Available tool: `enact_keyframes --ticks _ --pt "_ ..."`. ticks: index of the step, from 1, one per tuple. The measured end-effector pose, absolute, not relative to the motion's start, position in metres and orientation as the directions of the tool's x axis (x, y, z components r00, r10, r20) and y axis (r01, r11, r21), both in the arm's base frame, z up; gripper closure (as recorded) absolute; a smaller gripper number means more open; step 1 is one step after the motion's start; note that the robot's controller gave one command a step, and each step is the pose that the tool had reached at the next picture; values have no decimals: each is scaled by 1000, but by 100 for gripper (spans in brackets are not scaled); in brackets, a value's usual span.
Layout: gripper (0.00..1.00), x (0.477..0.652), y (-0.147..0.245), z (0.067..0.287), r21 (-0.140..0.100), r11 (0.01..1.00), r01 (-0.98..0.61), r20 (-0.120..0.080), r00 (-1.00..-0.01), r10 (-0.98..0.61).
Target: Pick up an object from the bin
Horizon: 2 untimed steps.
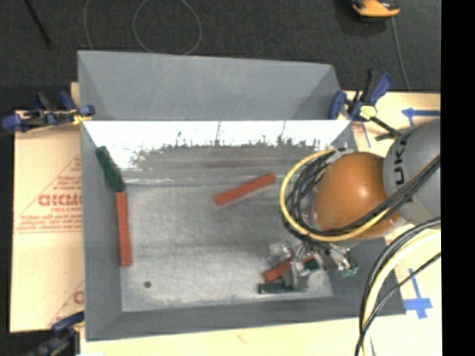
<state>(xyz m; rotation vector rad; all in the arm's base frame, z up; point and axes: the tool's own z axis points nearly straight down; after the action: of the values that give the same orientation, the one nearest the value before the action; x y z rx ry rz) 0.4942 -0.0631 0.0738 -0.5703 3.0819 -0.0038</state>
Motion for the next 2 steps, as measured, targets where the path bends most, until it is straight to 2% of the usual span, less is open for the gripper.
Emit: enact_keyframes --ticks 1,2 --pt "100 499 -61 198 -6 949 -314 -10 -949 -314" --pt "0 497 -60 194 0 950 -313 -4 -950 -313"
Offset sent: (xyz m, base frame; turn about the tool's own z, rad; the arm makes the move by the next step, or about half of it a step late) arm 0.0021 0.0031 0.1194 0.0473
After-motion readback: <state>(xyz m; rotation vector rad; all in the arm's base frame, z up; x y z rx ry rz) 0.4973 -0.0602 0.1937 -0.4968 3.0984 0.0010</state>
